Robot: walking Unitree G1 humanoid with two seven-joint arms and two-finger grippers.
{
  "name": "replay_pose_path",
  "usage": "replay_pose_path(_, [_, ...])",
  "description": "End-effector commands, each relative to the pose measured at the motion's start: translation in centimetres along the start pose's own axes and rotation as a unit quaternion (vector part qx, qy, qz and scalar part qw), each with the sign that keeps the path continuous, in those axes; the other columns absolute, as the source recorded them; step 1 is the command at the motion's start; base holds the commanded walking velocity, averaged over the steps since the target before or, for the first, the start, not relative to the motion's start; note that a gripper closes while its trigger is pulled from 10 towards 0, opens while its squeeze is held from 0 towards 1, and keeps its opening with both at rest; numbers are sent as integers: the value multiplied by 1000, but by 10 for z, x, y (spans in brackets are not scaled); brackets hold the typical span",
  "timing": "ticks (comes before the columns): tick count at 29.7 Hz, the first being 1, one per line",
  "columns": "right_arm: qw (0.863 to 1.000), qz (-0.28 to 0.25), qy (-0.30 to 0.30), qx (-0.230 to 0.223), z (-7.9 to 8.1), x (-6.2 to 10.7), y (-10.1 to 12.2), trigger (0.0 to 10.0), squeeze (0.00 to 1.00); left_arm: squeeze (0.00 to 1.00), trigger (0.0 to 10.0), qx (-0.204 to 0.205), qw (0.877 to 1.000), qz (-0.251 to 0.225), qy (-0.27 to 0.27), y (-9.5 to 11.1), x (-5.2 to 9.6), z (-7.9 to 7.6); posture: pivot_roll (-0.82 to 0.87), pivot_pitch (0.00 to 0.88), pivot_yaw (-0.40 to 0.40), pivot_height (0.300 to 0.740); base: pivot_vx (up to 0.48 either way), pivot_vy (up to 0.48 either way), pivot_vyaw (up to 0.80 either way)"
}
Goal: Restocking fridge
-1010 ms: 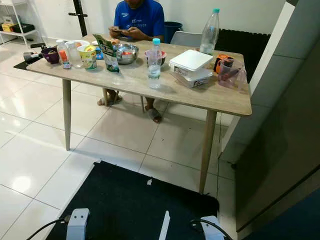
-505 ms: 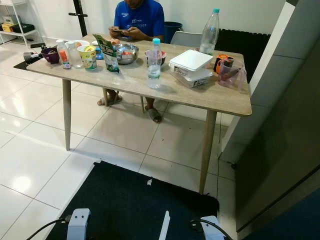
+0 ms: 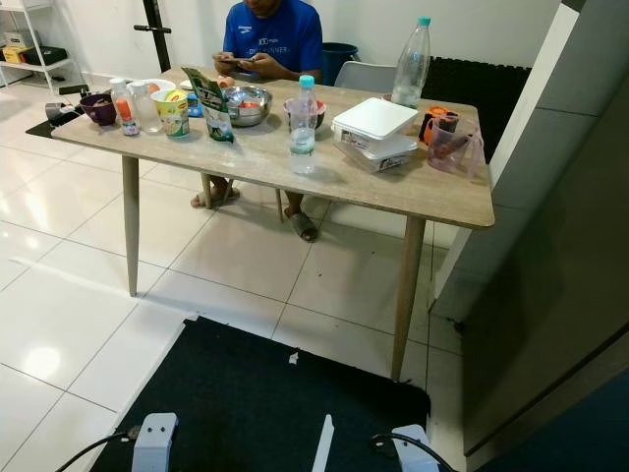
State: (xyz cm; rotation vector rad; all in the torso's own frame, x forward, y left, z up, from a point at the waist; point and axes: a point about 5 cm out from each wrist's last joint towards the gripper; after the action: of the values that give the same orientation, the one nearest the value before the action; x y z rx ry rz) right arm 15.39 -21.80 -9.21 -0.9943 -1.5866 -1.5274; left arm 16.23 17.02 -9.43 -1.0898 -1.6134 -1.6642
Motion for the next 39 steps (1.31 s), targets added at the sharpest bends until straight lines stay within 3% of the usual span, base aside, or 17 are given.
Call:
replay_pose_path(1, [1000, 2, -1, 7, 0, 0, -1, 10000, 0, 0, 10000, -3, 1000, -3, -7, 1, -1, -4, -12, 0, -7, 740, 0, 0, 0])
replay_pose_path(28, [1000, 3, 2, 12, 0, 0, -1, 10000, 0, 0, 10000, 21, 1000, 0, -12, -2, 1, 0, -15, 0, -8, 740, 0, 0, 0])
replay_pose_path(39, [1000, 3, 5, 20, 1, 0, -1, 10000, 0, 0, 10000, 21, 1000, 1, -20, -3, 0, -2, -17, 1, -3, 740, 306, 0, 0])
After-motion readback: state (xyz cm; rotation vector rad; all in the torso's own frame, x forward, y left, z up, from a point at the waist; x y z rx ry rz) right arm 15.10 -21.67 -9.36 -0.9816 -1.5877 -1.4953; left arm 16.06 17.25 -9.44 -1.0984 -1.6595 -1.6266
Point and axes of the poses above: a point about 5 cm out from each wrist's last joint towards the gripper, its own x axis pointing back from the gripper into the wrist, its own y axis along the axis of the wrist's last joint, z = x × y, and after that the axes turned 10 degrees about -x, right-handed
